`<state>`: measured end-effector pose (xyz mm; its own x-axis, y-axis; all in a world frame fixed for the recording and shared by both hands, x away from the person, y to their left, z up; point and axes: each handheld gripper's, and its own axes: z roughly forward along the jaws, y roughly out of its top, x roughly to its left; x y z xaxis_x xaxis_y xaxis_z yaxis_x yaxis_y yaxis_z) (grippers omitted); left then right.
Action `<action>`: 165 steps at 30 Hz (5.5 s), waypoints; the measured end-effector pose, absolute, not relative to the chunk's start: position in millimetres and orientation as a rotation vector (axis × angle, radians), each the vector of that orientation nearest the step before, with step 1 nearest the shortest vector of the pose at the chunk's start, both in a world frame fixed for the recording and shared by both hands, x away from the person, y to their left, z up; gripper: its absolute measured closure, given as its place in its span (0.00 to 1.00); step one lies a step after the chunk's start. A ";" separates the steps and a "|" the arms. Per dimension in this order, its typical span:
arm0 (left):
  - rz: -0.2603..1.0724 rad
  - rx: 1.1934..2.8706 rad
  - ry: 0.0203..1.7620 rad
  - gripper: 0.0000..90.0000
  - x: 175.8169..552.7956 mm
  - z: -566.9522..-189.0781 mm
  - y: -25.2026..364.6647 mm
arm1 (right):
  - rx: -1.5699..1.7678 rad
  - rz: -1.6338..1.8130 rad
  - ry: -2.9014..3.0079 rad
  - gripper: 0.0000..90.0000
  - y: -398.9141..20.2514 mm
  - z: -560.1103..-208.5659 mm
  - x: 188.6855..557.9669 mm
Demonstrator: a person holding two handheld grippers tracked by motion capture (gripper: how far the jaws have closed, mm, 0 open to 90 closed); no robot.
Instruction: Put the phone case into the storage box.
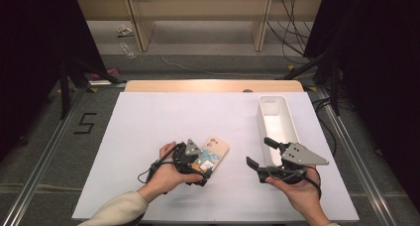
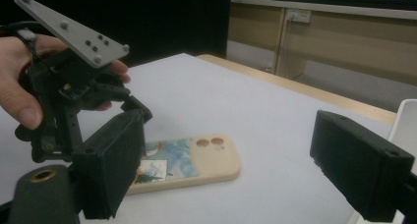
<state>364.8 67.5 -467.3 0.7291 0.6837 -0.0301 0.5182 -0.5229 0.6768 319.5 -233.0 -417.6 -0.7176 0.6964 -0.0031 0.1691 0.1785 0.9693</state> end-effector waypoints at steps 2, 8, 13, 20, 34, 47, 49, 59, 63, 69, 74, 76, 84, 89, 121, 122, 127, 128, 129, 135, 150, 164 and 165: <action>0.305 2.257 0.915 0.00 366.7 -469.6 64.3 | 0.814 1.561 2.010 0.16 -233.0 -417.3 319.3; 0.283 2.284 0.946 0.01 372.8 -473.2 57.6 | 0.817 1.563 2.008 0.16 -233.5 -417.5 319.5; 0.278 2.289 0.978 0.02 376.8 -474.7 56.0 | 0.816 1.561 2.008 0.16 -233.3 -417.5 319.3; 0.278 2.305 0.997 0.04 380.7 -479.9 54.7 | 0.816 1.560 2.007 0.16 -233.6 -417.6 319.5; 0.288 2.319 1.029 0.04 384.0 -484.3 50.1 | 0.821 1.568 2.000 0.16 -234.3 -417.5 319.6; 0.298 2.338 1.039 0.05 385.8 -487.9 44.8 | 0.820 1.569 2.001 0.16 -234.3 -417.7 319.7; 0.295 2.338 1.041 0.05 386.4 -487.9 44.6 | 0.821 1.571 2.002 0.16 -234.3 -417.9 319.7; 0.283 2.340 1.059 0.05 387.8 -488.0 44.0 | 0.820 1.573 2.004 0.16 -234.1 -418.0 319.7; 0.284 2.342 1.069 0.05 387.8 -487.8 43.4 | 0.819 1.575 2.004 0.17 -233.9 -418.1 319.7; 0.292 2.346 1.089 0.06 387.2 -487.1 41.8 | 0.817 1.576 2.004 0.17 -233.8 -418.1 319.7; 0.295 2.344 1.109 0.08 386.3 -486.3 41.2 | 0.816 1.579 2.006 0.17 -233.7 -418.1 319.5; 0.295 2.341 1.115 0.08 385.9 -486.2 41.0 | 0.817 1.576 2.006 0.17 -233.7 -418.1 319.6; 0.299 2.333 1.128 0.09 384.9 -486.1 40.8 | 0.818 1.578 2.008 0.17 -233.8 -418.4 319.8; 0.298 2.332 1.128 0.10 384.7 -485.8 41.2 | 0.818 1.581 2.004 0.17 -233.8 -418.6 319.9; 0.311 2.293 1.094 0.13 379.8 -478.0 44.3 | 0.828 1.585 1.990 0.17 -235.2 -418.0 319.7; 0.314 2.291 1.092 0.13 379.2 -476.7 44.9 | 0.829 1.586 1.990 0.17 -235.1 -418.0 319.7; 0.331 2.255 1.069 0.13 377.3 -470.0 49.7 | 0.831 1.584 1.990 0.17 -234.9 -418.0 319.8; 0.336 2.248 1.063 0.13 376.6 -468.5 51.1 | 0.831 1.584 1.989 0.17 -234.8 -417.8 319.7; 0.339 2.240 1.060 0.13 375.6 -466.9 52.5 | 0.831 1.585 1.989 0.17 -234.5 -417.6 319.7; 0.360 2.201 1.022 0.13 370.8 -457.2 58.6 | 0.829 1.583 1.994 0.17 -231.8 -416.9 319.5; 0.389 2.134 0.935 0.13 354.7 -442.8 73.1 | 0.815 1.597 2.020 0.11 -209.0 -410.9 332.1; 0.402 2.114 0.887 0.13 340.4 -438.3 79.9 | 0.862 1.584 2.054 0.09 -174.9 -408.3 364.0; 0.404 2.114 0.884 0.13 339.6 -438.0 80.0 | 0.867 1.582 2.056 0.09 -173.0 -408.5 366.8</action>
